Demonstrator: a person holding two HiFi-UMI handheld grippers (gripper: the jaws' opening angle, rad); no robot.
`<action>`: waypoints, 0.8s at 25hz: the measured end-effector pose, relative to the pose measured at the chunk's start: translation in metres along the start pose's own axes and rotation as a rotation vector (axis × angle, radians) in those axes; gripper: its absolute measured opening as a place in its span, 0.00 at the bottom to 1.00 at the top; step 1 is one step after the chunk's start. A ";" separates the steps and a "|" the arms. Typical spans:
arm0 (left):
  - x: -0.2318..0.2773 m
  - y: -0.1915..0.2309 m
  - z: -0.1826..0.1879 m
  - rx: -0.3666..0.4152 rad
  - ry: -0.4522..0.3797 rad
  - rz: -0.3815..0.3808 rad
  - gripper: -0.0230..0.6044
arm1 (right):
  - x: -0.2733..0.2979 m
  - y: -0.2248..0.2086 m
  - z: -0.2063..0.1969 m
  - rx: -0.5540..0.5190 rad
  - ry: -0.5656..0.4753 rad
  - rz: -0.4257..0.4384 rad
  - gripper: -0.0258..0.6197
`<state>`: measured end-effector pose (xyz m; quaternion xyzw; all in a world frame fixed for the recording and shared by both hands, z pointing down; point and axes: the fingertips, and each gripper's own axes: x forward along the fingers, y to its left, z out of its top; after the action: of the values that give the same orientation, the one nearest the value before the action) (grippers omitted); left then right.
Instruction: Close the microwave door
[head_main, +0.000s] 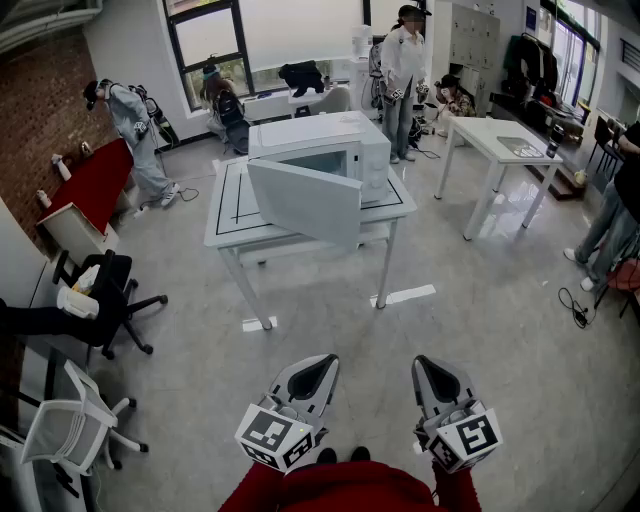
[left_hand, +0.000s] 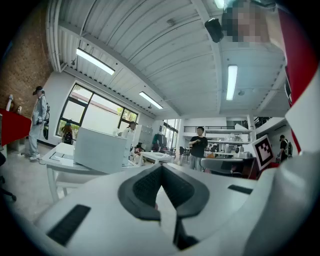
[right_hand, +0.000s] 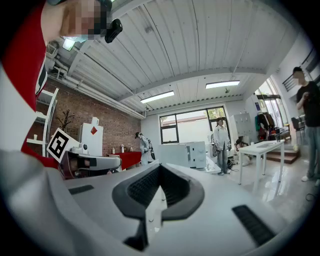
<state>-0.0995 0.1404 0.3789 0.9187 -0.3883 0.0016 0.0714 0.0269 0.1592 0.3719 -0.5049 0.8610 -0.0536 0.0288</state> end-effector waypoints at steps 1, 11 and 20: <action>0.000 0.001 0.000 0.000 0.000 0.000 0.05 | 0.000 0.000 -0.001 -0.001 0.003 -0.001 0.06; 0.003 0.000 -0.005 -0.004 0.009 0.002 0.05 | 0.000 0.000 -0.001 0.028 -0.024 0.033 0.06; 0.015 -0.007 -0.010 -0.022 0.021 -0.010 0.05 | -0.006 -0.015 -0.015 0.039 0.023 0.013 0.06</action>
<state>-0.0837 0.1356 0.3884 0.9197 -0.3832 0.0065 0.0855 0.0417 0.1581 0.3882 -0.4980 0.8633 -0.0760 0.0294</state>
